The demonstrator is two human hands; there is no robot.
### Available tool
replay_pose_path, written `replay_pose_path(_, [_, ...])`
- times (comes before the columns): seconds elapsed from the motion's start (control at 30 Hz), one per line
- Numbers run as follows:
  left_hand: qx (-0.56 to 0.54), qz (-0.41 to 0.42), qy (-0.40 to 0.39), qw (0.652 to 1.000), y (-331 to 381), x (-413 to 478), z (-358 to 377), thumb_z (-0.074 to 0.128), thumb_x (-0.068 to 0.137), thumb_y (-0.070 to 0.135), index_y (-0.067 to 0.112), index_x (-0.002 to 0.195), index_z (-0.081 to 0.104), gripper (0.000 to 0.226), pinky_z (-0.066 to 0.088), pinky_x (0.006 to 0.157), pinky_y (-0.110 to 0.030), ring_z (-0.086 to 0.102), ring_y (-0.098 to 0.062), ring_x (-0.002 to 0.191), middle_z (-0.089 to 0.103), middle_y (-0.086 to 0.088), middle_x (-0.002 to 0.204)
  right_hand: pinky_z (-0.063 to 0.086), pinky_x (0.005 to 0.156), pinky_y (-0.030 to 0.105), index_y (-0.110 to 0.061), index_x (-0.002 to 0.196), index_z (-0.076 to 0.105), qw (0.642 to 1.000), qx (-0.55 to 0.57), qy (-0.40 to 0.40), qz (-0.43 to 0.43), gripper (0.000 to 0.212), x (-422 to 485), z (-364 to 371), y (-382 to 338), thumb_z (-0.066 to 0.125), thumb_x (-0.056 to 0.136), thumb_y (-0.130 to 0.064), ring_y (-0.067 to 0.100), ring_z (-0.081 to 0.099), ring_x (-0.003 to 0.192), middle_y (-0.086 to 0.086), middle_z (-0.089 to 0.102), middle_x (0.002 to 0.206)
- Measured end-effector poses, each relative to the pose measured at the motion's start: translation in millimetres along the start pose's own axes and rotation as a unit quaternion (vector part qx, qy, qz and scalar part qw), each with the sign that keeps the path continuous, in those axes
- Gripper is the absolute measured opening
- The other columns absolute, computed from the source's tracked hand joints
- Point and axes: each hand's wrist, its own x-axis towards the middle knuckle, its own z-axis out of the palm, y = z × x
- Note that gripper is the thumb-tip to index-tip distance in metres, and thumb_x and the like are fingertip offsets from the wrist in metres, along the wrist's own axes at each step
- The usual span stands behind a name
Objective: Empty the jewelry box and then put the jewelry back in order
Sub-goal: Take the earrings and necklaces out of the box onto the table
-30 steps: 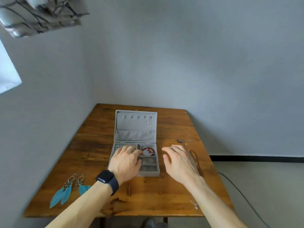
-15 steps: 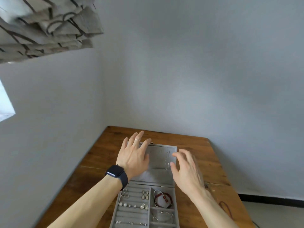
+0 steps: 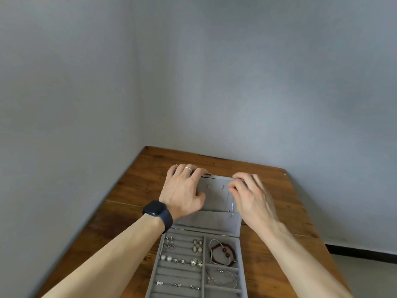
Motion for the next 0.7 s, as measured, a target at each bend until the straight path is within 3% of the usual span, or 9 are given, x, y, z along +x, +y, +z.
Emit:
replay_pose_path(0.2, [-0.005,0.005,-0.012,1.0,-1,0,-3,0.053,0.072,0.035,0.023,0.134,0.055,0.063,0.029,0.111,-0.045,0.05,-0.025,0.12,0.06,0.0,0.126,0.052,0.067,0.038,-0.015,0.1,0.062,0.988,0.121,0.025,0.09,0.003,15,-32,4,0.06,0.099,-0.016,0.022,0.065,0.083,-0.004,0.069,0.092])
replay_pose_path(0.23, [0.0,0.002,-0.027,1.0,-1,1,-5,0.052,0.073,0.037,0.025,0.136,0.053,0.064,0.027,0.113,-0.046,0.049,-0.024,0.123,0.059,0.0,0.129,0.052,0.067,0.035,-0.015,0.1,0.061,0.986,0.133,0.042,0.094,0.001,17,-38,3,0.06,0.099,-0.016,0.02,0.065,0.08,-0.005,0.069,0.089])
replay_pose_path(0.3, [0.007,-0.004,-0.055,0.998,1,2,-9,0.052,0.076,0.038,0.027,0.14,0.048,0.066,0.023,0.116,-0.047,0.046,-0.023,0.128,0.055,0.001,0.135,0.046,0.068,0.015,-0.018,0.1,0.059,0.98,0.155,0.072,0.098,0.002,23,-52,0,0.06,0.1,-0.016,0.011,0.062,0.078,-0.01,0.067,0.085])
replay_pose_path(0.37, [0.002,-0.013,-0.074,0.997,6,2,-16,0.055,0.078,0.037,0.028,0.143,0.045,0.066,0.019,0.119,-0.048,0.042,-0.023,0.133,0.052,0.001,0.14,0.039,0.068,0.008,-0.023,0.1,0.057,0.976,0.173,0.083,0.103,0.005,28,-67,-5,0.06,0.1,-0.018,0.006,0.059,0.081,-0.016,0.064,0.087])
replay_pose_path(0.47, [-0.025,-0.018,-0.064,0.997,19,2,-32,0.056,0.08,0.033,0.03,0.143,0.044,0.064,0.023,0.116,-0.043,0.041,-0.022,0.133,0.051,0.002,0.141,0.043,0.071,0.01,-0.032,0.098,0.054,0.974,0.184,0.088,0.094,0.012,33,-91,-13,0.06,0.1,-0.021,0.002,0.058,0.084,-0.022,0.061,0.087])
replay_pose_path(0.6, [-0.104,-0.014,-0.047,0.993,47,4,-72,0.055,0.082,0.039,0.035,0.138,0.045,0.057,0.044,0.101,-0.038,0.05,-0.021,0.121,0.059,0.005,0.129,0.051,0.073,0.03,-0.038,0.096,0.052,0.973,0.19,0.096,0.091,0.017,36,-124,-27,0.061,0.099,-0.024,0.005,0.06,0.084,-0.018,0.065,0.088])
replay_pose_path(0.7, [-0.213,-0.015,-0.038,0.976,73,6,-107,0.061,0.086,0.048,0.037,0.132,0.053,0.048,0.049,0.091,-0.025,0.057,-0.009,0.113,0.064,0.012,0.124,0.052,0.072,0.027,-0.04,0.096,0.05,0.975,0.189,0.092,0.075,0.017,36,-152,-38,0.06,0.099,-0.027,0.0,0.059,0.089,-0.022,0.064,0.09])
